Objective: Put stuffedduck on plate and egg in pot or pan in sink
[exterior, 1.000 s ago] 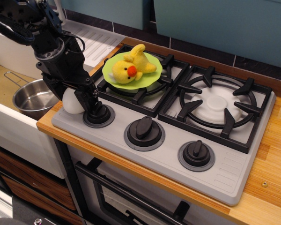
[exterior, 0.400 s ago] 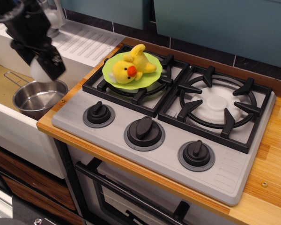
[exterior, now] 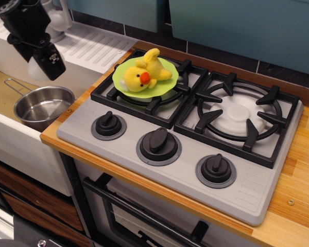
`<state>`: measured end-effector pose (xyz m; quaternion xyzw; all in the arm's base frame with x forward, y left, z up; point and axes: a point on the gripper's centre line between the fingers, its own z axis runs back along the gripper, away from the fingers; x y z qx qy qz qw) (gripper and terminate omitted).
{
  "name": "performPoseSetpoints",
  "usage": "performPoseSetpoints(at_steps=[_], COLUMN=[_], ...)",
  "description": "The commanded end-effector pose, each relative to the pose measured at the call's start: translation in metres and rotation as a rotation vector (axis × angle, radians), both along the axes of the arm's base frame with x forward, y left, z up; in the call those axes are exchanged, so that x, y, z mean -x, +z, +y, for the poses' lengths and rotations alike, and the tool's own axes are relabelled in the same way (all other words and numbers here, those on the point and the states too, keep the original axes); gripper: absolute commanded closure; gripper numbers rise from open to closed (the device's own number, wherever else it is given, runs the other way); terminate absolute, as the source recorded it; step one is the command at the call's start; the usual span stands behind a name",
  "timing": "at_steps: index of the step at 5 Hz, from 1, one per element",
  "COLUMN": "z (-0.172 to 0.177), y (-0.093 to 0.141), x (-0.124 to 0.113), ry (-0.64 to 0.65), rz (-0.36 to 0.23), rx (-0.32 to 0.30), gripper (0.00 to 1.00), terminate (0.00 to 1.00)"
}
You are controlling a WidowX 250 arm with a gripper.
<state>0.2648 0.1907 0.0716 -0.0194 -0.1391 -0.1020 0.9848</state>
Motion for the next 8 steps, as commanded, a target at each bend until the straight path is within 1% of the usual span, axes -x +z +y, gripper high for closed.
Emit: performPoseSetpoints(at_steps=[1,3,6,7,8], z=[0.022,0.022,0.028,0.028,0.024], y=[0.001,-0.031,-0.063,-0.067,-0.059], x=[-0.012,-0.007,0.001,0.003,0.003], ry=[-0.017,-0.007,-0.001,-0.003,0.014], rz=[-0.044,-0.073,-0.087,-0.084,-0.076], rx=[-0.02,0.03,0.081,0.097,0.084], gripper=[1.0,1.0,1.0,1.0,0.0], terminate=[0.0,0.0,0.0,0.0,0.0])
